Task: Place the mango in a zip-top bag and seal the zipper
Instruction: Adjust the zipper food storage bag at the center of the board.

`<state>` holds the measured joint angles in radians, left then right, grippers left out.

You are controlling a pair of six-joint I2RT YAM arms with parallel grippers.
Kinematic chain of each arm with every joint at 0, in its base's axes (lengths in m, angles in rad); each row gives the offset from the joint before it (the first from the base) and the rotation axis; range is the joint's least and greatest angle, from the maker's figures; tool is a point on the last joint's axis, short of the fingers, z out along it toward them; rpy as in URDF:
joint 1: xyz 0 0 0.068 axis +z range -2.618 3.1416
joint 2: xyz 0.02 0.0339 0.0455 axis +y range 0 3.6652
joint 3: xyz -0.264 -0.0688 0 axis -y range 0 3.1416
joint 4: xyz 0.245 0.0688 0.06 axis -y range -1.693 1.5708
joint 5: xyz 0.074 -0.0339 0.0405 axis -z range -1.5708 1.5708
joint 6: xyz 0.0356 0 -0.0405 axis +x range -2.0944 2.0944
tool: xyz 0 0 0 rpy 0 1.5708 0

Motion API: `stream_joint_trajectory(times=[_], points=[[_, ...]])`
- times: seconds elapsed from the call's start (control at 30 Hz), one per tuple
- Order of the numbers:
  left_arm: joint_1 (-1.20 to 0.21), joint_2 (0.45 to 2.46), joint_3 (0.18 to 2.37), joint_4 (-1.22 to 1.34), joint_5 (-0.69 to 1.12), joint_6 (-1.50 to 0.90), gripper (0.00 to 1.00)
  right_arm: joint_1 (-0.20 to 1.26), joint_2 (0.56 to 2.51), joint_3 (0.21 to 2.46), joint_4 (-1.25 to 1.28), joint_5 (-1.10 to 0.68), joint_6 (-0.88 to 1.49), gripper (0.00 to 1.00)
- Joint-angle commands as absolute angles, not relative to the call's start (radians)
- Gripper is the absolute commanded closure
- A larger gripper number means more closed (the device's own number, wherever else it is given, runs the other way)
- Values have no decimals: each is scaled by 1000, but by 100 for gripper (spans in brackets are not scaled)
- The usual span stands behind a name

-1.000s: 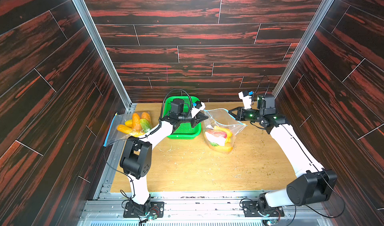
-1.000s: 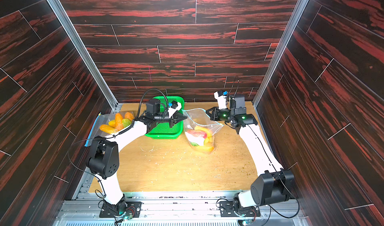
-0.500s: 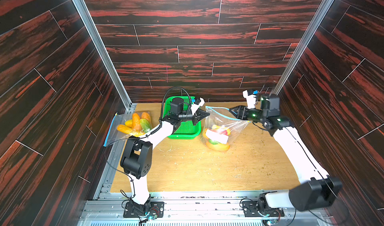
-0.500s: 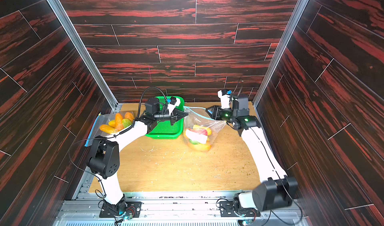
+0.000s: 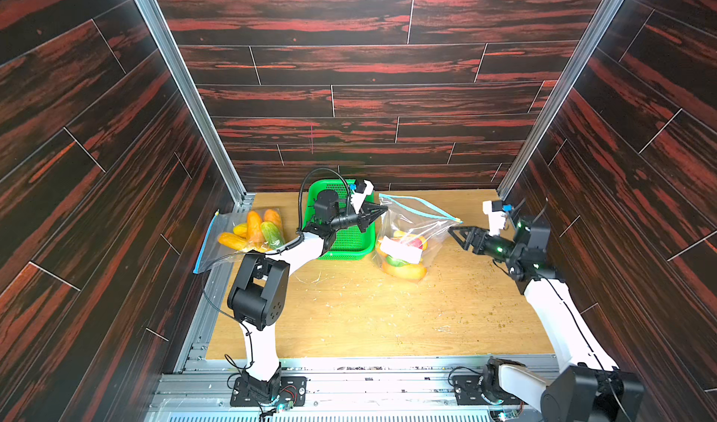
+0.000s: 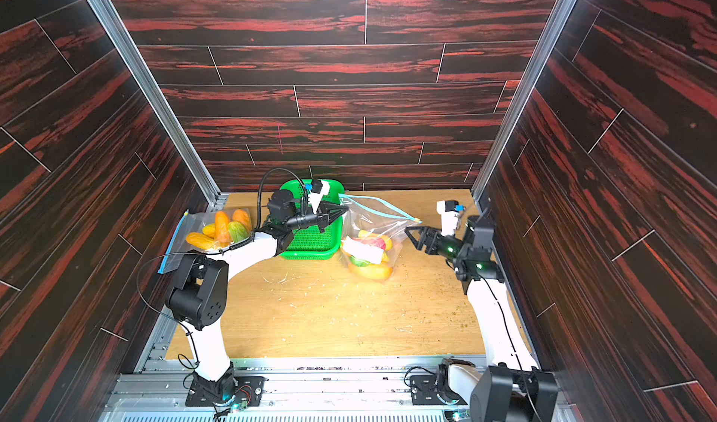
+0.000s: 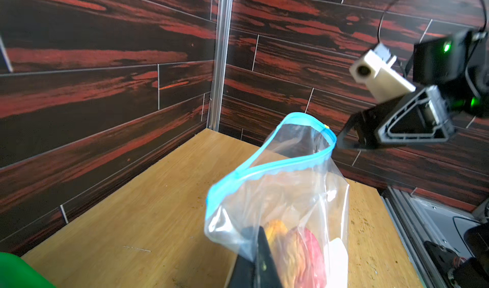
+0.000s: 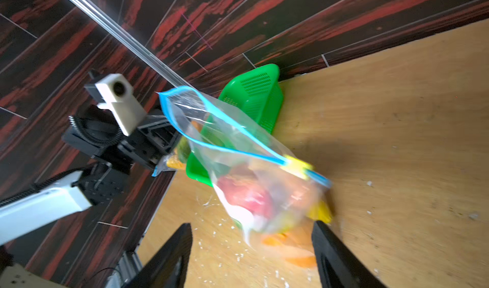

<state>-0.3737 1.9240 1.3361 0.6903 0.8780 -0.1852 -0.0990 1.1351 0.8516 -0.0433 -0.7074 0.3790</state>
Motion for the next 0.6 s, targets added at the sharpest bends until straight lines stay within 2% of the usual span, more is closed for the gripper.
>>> stream_joint_trajectory(times=[0.0,0.2,0.57], points=[[-365,1921,1330,803,871,-243,100,-124,1103,781,155,-786,396,26],[-363,1923,1318,841,893,-268,100,-126,1170,700,358,-781,405,27],[-363,1934,1317,928,903,-351,100,-133,1355,732,677,-850,489,38]])
